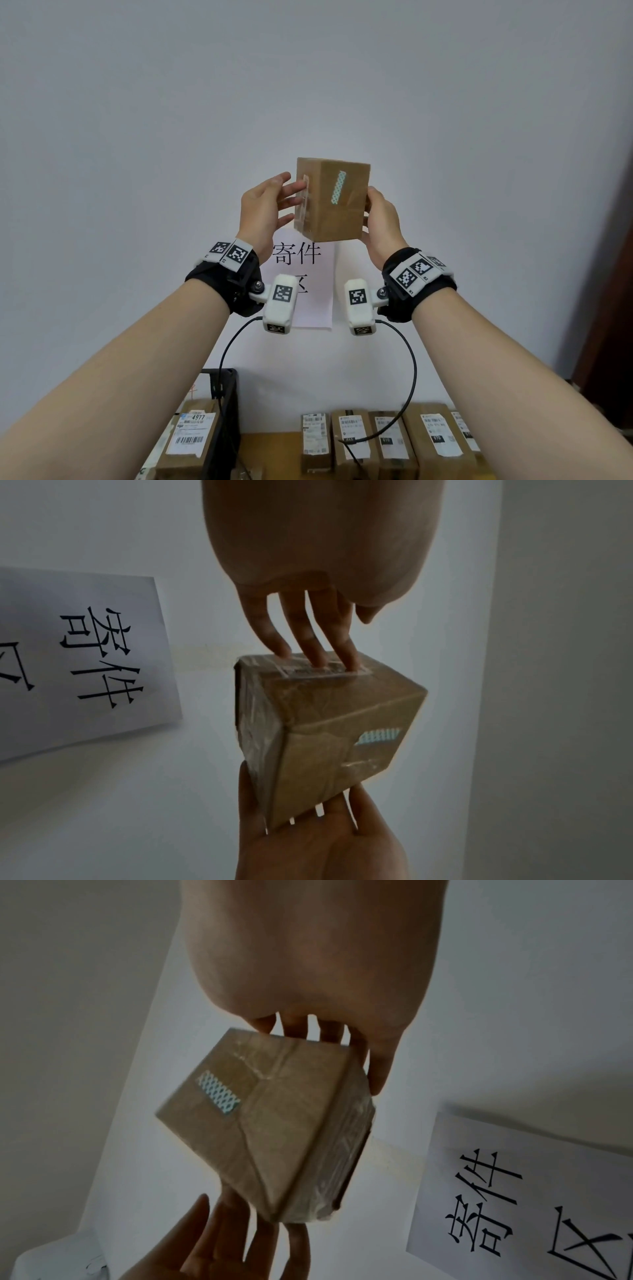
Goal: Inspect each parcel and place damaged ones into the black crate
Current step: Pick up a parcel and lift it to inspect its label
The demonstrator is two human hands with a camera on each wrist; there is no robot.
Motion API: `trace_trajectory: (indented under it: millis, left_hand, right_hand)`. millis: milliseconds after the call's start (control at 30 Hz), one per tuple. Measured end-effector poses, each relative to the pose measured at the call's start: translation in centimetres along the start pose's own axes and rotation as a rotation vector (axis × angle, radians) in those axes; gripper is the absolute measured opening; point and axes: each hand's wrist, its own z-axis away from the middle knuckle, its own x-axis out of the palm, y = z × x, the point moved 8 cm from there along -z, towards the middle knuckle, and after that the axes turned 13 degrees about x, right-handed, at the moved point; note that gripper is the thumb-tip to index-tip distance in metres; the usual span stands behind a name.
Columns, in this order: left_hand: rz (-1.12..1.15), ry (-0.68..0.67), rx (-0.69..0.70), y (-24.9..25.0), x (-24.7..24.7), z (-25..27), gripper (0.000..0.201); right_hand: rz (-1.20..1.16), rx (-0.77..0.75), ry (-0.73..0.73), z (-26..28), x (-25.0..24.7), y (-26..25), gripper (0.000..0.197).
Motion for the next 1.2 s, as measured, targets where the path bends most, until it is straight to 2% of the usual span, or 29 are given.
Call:
trace_trajectory:
  millis: [67, 167, 267, 467, 667, 800, 867, 933, 1000, 1100, 1200]
  left_hand:
    - [-0.039, -0.026, 0.038, 0.1, 0.1, -0.2, 0.027]
    - [-0.061, -0.089, 0.082, 0.2, 0.3, -0.2, 0.036]
    - [-0.122, -0.126, 0.057, 0.0, 0.6, 0.0, 0.027]
    - [-0.128, -0.117, 0.031, -0.2, 0.8, 0.0, 0.019]
    - [-0.128, -0.068, 0.044, -0.4, 0.5, -0.2, 0.028]
    - [-0.094, -0.037, -0.024, -0.9, 0.5, -0.1, 0.021]
    - [-0.07, -0.049, -0.067, -1.1, 0.5, -0.1, 0.033]
    - [-0.06, -0.067, -0.075, -1.2, 0.6, -0.1, 0.04]
    - [-0.062, -0.08, -0.044, -1.2, 0.5, -0.2, 0.033]
    - [-0.061, -0.084, -0.009, -1.1, 0.5, -0.2, 0.022]
    - [-0.043, -0.081, -0.008, -1.2, 0.5, -0.1, 0.014]
  right_hand:
    - [-0.002, 0.008, 0.005, -0.2, 0.0, 0.2, 0.039]
    - [-0.009, -0.02, 0.036, -0.2, -0.3, -0.1, 0.038]
    - [-0.021, -0.014, 0.057, -0.5, -0.4, -0.1, 0.035]
    - [-0.036, -0.001, 0.062, -0.5, -0.4, 0.0, 0.037]
    - [-0.018, -0.078, 0.065, -0.5, -0.7, -0.4, 0.026]
    - [0.006, -0.12, 0.031, -0.3, -0.5, -0.8, 0.019]
    - [0.0, -0.107, 0.006, -0.2, -0.3, -0.8, 0.018]
    - [-0.039, -0.078, -0.016, -0.2, -0.2, -0.7, 0.026]
    - [-0.063, -0.079, -0.011, -0.1, -0.2, -0.6, 0.031]
    - [-0.061, -0.12, -0.008, 0.0, -0.3, -0.5, 0.02]
    - [-0.085, -0.12, -0.021, 0.3, -0.4, -0.5, 0.018]
